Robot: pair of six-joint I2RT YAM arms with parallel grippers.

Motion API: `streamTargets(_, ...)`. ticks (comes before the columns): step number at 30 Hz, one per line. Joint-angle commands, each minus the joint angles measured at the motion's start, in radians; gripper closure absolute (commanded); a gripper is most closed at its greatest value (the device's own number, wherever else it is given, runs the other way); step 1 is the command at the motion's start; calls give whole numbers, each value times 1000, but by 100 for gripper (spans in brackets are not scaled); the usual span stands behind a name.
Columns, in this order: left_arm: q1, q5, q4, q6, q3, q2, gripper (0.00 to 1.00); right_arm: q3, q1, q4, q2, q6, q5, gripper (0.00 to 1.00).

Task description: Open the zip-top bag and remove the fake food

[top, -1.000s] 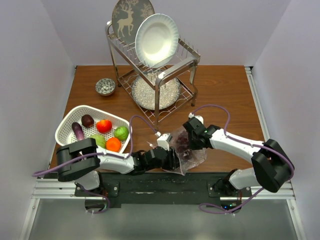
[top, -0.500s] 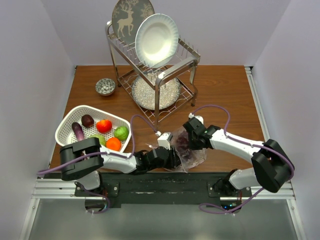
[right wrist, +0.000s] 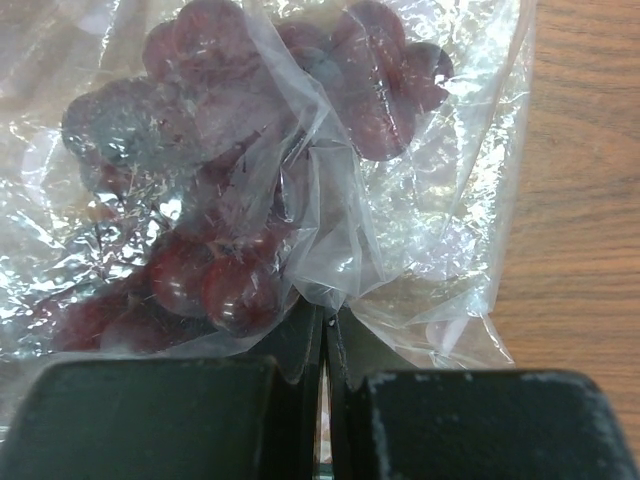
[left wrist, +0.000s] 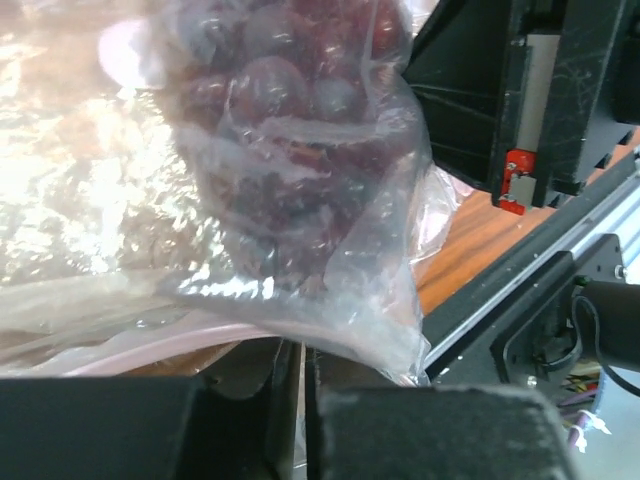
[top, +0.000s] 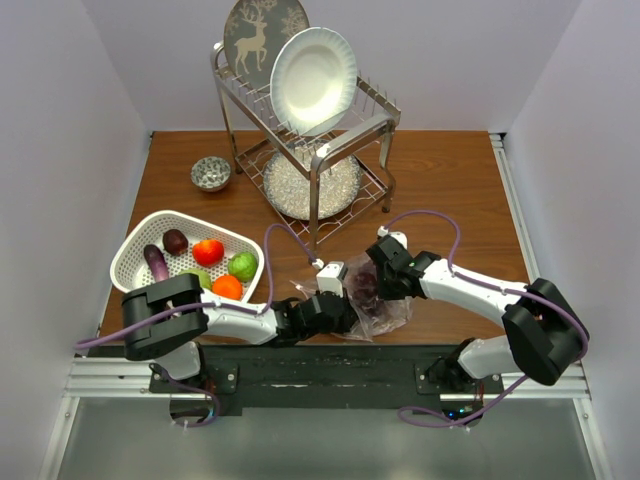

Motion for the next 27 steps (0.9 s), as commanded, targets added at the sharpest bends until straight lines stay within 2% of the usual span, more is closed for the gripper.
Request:
streamTargets(1,5,-78,-20,39,12,-50,95,2,1,-29,-25,16,71,100)
streamTargets(4,5,-81,-44,37,-31,-99,98,14,-12,-51,-28,22,121,100)
streamTargets(13,5,-87,-75,39,-172,-257,98,48,-45,-65,-2,14,155,100)
streamTargets(20,5,-93,-161,49,-202,-366,100,63,-45,-77,9,20,188,100)
streamTargets(27,5,-115,-273,112,-151,-516,100,48,-45,-69,-56,33,201,100)
